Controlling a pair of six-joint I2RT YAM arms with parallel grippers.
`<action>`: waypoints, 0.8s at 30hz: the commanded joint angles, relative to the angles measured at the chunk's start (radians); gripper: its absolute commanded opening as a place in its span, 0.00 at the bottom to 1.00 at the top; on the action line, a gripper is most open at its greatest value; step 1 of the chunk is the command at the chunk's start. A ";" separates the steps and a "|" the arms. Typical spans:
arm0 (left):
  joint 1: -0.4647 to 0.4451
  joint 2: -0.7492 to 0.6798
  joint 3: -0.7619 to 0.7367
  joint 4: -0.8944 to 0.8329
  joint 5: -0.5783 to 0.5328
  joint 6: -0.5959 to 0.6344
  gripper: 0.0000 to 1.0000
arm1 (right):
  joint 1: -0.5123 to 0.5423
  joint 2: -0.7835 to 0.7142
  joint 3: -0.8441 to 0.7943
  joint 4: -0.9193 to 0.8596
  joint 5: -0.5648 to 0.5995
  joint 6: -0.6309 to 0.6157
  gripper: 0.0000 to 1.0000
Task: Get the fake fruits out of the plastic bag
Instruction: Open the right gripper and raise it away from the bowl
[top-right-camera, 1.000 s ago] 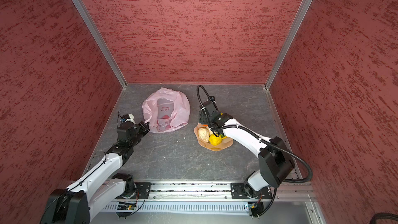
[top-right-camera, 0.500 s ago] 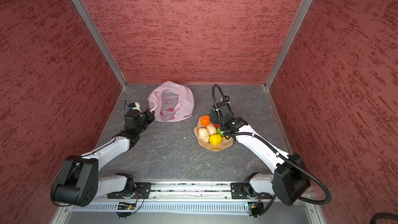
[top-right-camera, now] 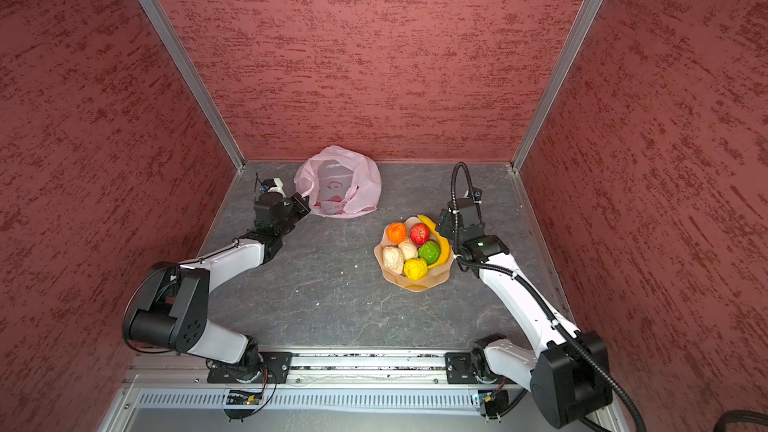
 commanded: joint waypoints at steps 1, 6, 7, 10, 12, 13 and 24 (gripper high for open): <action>-0.006 0.032 0.043 -0.011 -0.003 0.046 0.04 | -0.049 -0.006 -0.014 0.049 -0.040 -0.025 0.83; -0.006 0.063 0.074 -0.019 0.008 0.048 0.33 | -0.112 0.012 -0.026 0.079 -0.077 -0.043 0.83; -0.008 0.062 0.077 -0.024 0.008 0.050 0.40 | -0.123 0.015 -0.029 0.086 -0.084 -0.044 0.83; -0.008 0.044 0.077 -0.048 0.005 0.056 0.60 | -0.146 0.021 -0.038 0.110 -0.104 -0.047 0.84; -0.006 0.024 0.074 -0.070 0.000 0.062 0.69 | -0.157 0.026 -0.043 0.130 -0.113 -0.049 0.84; -0.006 0.009 0.070 -0.083 -0.002 0.065 0.73 | -0.162 0.027 -0.048 0.140 -0.116 -0.052 0.85; -0.016 -0.240 -0.019 -0.286 -0.052 0.095 0.99 | -0.190 0.058 -0.088 0.253 -0.153 -0.054 0.99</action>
